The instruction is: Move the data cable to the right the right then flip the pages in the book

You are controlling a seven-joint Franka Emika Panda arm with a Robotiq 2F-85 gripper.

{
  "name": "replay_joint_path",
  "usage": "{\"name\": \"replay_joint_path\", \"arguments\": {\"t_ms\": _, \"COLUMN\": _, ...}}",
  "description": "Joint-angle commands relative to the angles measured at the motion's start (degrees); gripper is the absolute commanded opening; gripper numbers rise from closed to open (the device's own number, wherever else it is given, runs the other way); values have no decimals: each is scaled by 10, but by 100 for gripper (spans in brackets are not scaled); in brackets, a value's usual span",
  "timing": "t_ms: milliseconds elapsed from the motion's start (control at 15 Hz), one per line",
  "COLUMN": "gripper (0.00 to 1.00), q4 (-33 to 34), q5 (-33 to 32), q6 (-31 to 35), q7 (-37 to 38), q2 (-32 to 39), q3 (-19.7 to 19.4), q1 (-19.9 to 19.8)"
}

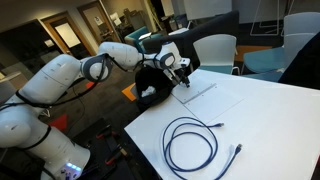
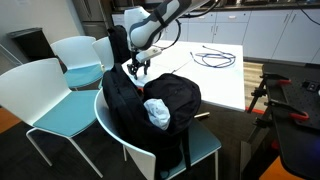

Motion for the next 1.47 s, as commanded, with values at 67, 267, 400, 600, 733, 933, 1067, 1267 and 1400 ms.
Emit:
{"name": "replay_joint_path", "arguments": {"t_ms": 67, "gripper": 34, "q4": 25, "q5": -5, "q6": -21, "q7": -8, "q2": 8, "q3": -7, "q1": 3}}
{"name": "replay_joint_path", "arguments": {"t_ms": 267, "gripper": 12, "q4": 28, "q5": -7, "q6": -20, "q7": -6, "q2": 8, "q3": -8, "q1": 3}}
{"name": "replay_joint_path", "arguments": {"t_ms": 400, "gripper": 1, "q4": 27, "q5": -8, "q6": -21, "q7": -4, "q2": 4, "q3": -10, "q1": 4}}
{"name": "replay_joint_path", "arguments": {"t_ms": 600, "gripper": 0, "q4": 1, "q5": -7, "q6": -9, "q7": -4, "q2": -24, "q3": -9, "q1": -2}}
{"name": "replay_joint_path", "arguments": {"t_ms": 733, "gripper": 1, "q4": -20, "q5": 3, "q6": 5, "q7": -26, "q2": -47, "q3": 4, "q1": -18}}
{"name": "replay_joint_path", "arguments": {"t_ms": 933, "gripper": 1, "q4": -42, "q5": 22, "q6": 35, "q7": -67, "q2": -70, "q3": 25, "q1": -51}}
{"name": "replay_joint_path", "arguments": {"t_ms": 1067, "gripper": 1, "q4": -51, "q5": 48, "q6": 63, "q7": -127, "q2": -74, "q3": 56, "q1": -87}}
{"name": "replay_joint_path", "arguments": {"t_ms": 1267, "gripper": 1, "q4": -79, "q5": 103, "q6": 96, "q7": -219, "q2": -80, "q3": 116, "q1": -149}}
{"name": "replay_joint_path", "arguments": {"t_ms": 1400, "gripper": 1, "q4": -105, "q5": 151, "q6": 103, "q7": -290, "q2": -86, "q3": 169, "q1": -199}}
